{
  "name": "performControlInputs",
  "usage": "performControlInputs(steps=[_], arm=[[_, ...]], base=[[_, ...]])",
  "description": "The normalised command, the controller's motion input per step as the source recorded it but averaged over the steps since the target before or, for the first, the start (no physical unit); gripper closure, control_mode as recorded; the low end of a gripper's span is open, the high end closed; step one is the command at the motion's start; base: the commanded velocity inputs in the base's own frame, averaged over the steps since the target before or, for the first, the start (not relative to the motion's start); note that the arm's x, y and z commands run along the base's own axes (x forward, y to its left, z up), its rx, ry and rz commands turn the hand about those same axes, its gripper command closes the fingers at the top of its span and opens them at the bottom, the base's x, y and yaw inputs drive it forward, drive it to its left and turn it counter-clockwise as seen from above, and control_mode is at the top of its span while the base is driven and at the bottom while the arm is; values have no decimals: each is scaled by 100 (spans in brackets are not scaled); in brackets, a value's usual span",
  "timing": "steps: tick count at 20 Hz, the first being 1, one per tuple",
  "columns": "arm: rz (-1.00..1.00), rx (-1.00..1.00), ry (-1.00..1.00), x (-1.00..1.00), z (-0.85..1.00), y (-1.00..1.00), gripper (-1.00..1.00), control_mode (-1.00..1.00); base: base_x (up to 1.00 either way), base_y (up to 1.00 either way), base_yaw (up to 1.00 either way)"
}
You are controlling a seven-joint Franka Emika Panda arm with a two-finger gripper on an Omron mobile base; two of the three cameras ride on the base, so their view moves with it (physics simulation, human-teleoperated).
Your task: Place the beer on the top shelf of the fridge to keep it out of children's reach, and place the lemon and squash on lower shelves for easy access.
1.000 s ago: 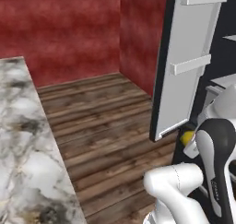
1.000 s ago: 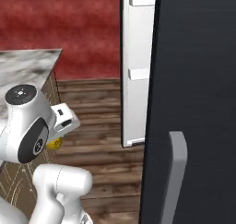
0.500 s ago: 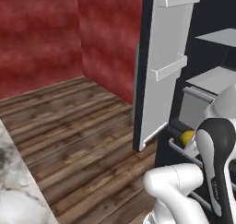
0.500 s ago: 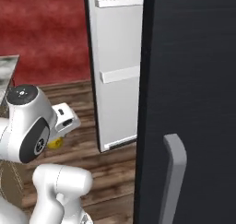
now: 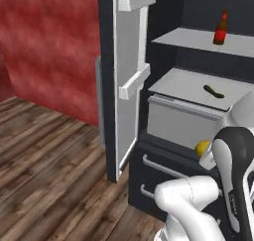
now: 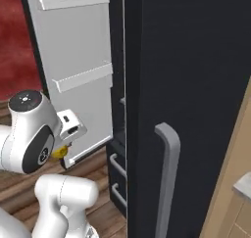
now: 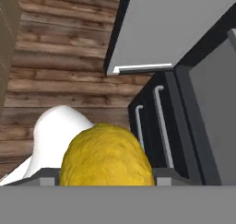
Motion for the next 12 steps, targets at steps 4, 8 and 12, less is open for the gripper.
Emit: performControlInputs(steps=[4,8,12], arm=[[0,0,0,0,0,0,100,100],[0,0,0,0,0,0,100,100],[0,0,0,0,0,0,100,100]], base=[[50,28,-66],[46,32,-66],[42,26,-64]])
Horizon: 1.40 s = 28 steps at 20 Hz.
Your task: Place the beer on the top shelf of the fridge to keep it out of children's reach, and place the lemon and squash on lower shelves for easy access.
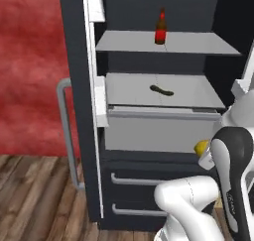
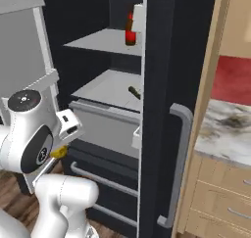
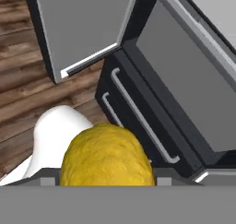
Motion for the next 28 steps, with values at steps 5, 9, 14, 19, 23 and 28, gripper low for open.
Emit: performControlInputs(steps=[5,9,14,19,23,28], arm=[[0,0,0,0,0,0,100,100],[0,0,0,0,0,0,100,100],[0,0,0,0,0,0,100,100],[-13,0,-8,27,0,0,100,-100],[-26,1,-18,65,-1,0,100,-100],[-18,7,-13,62,-2,0,100,-100]], base=[[47,33,-59],[59,58,-49],[69,65,-43],[43,20,-23],[0,0,0],[0,0,0]])
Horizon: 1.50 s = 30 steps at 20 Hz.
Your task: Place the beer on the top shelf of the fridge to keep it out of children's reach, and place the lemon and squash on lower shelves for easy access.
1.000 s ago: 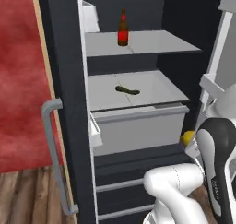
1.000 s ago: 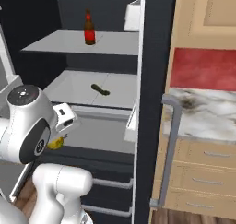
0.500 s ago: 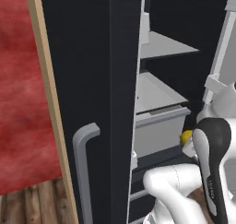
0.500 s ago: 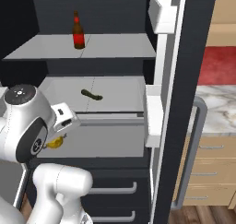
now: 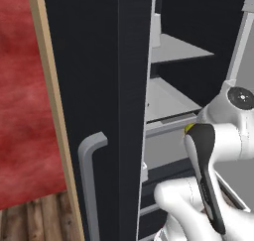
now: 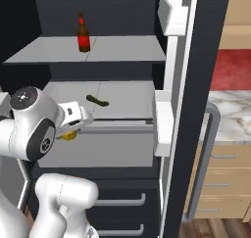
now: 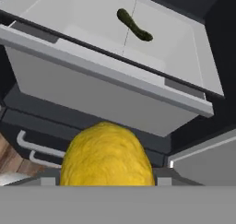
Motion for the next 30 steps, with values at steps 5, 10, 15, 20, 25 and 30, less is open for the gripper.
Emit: performControlInputs(steps=[5,10,15,20,25,30], arm=[[-13,13,-12,52,-6,-9,100,-100],[-2,18,-14,49,-2,-19,100,-100],[0,10,8,74,0,-1,100,-100],[0,2,9,73,0,0,100,-100],[1,5,0,74,-14,0,100,-100],[4,3,0,70,-45,0,100,-100]], base=[[0,0,0],[0,0,0],[0,0,0],[0,0,0],[0,0,0],[0,0,0]])
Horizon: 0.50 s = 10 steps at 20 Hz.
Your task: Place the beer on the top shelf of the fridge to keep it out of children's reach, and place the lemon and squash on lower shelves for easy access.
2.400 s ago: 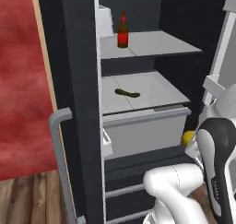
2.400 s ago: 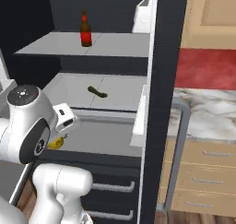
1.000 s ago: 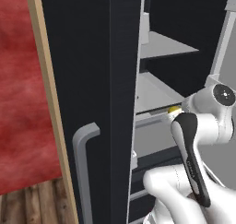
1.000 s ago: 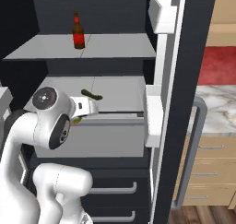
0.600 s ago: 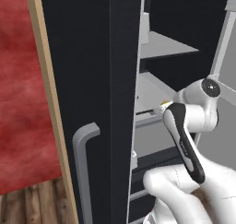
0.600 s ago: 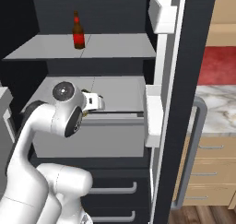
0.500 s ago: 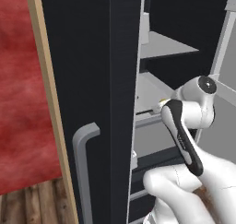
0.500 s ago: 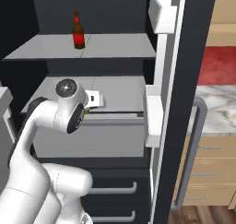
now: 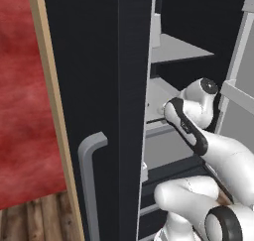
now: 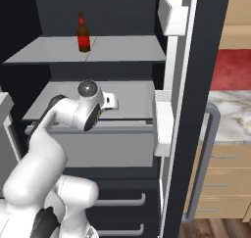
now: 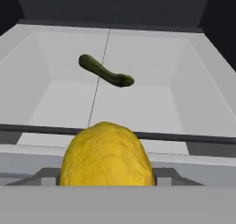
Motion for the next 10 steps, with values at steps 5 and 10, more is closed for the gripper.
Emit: performControlInputs(steps=[5,10], arm=[[3,0,0,73,-52,0,100,-100],[2,0,0,78,-39,0,100,-100]], base=[[0,0,0],[0,0,0]])
